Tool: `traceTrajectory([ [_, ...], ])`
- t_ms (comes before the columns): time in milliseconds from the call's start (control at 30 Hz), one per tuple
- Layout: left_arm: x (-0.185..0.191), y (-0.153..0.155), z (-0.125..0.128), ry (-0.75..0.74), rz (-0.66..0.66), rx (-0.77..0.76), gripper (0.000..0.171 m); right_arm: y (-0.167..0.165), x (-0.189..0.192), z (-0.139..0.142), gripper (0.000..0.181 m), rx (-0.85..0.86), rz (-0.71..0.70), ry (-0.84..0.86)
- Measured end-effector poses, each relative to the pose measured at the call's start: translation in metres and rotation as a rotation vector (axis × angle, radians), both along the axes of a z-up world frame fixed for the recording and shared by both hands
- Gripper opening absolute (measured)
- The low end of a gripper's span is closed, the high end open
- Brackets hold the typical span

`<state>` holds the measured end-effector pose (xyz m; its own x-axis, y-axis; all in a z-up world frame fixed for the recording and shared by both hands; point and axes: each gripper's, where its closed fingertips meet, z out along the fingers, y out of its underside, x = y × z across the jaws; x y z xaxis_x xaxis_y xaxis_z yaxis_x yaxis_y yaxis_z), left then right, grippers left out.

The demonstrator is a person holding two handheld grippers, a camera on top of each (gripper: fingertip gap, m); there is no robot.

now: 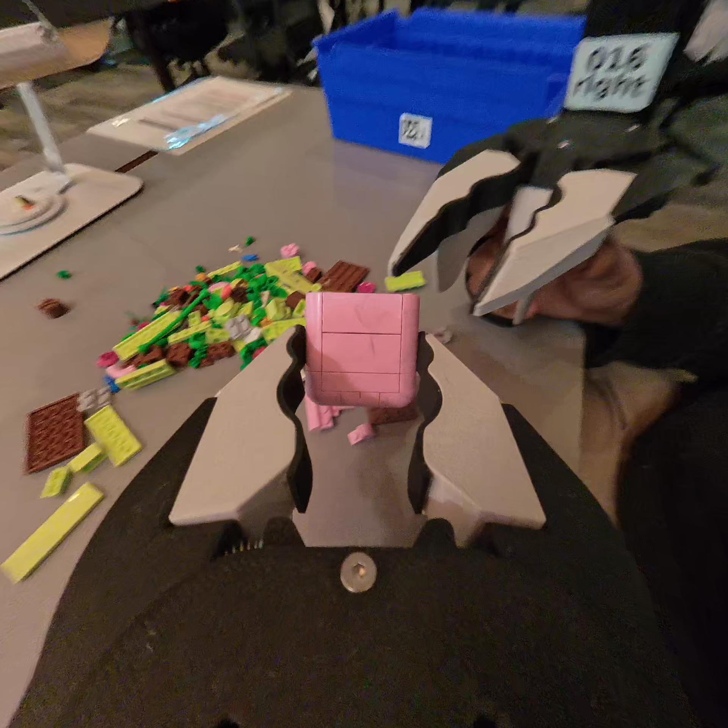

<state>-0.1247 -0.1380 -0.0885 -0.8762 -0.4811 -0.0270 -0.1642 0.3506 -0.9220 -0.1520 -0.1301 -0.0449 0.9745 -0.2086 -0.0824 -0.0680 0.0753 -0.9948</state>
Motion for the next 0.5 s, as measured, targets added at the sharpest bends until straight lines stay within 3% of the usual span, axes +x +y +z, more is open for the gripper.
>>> traceTrajectory([
  [200, -0.020, -0.009, 0.029, 0.081, -0.154, -0.310, 0.054, -0.010, -0.004, 0.009, 0.022, 0.088, 0.056, 0.049],
  [333, -0.022, -0.011, 0.029, 0.102, -0.179, -0.338, 0.054, -0.012, -0.013, 0.013, 0.018, 0.137, 0.150, 0.100],
  [500, -0.027, -0.016, 0.024, 0.116, -0.210, -0.341, 0.054, -0.008, -0.015, 0.009, 0.008, 0.103, 0.138, 0.081],
])
